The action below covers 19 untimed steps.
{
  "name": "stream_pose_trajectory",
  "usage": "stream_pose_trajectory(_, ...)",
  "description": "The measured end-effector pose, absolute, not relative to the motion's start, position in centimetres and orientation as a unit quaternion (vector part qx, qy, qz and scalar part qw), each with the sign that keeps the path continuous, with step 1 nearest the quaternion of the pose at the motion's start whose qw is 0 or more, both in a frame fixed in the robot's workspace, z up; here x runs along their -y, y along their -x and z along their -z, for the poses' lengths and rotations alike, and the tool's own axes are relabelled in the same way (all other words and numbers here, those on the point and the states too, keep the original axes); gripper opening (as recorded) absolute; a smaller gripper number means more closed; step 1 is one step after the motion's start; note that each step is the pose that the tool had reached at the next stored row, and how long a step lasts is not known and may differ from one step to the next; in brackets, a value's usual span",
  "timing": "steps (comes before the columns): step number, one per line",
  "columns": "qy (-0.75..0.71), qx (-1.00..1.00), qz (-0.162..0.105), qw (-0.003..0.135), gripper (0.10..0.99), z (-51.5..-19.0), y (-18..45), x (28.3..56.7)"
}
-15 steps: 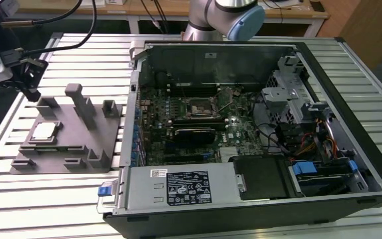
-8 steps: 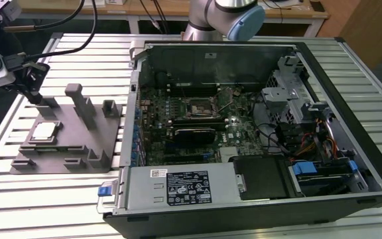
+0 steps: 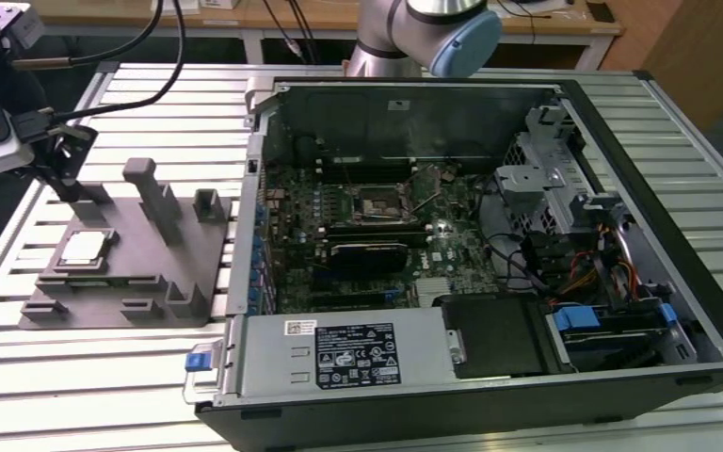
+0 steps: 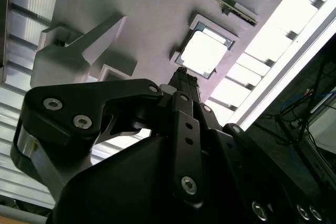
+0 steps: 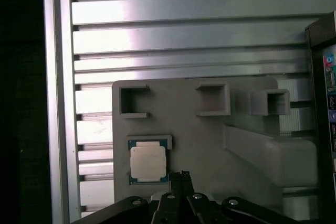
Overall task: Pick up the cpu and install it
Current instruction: 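Pick up the cpu and move it towards the insertion slot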
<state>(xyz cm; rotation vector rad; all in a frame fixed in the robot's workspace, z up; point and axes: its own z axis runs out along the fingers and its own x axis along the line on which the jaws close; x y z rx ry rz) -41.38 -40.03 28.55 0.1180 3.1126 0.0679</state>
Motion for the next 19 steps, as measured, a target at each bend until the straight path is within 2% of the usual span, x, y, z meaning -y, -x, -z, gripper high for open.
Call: stream_pose_trajectory(19, -0.038, -0.999, -0.022, 0.013, 0.106, -26.4, 41.4, 40.1)
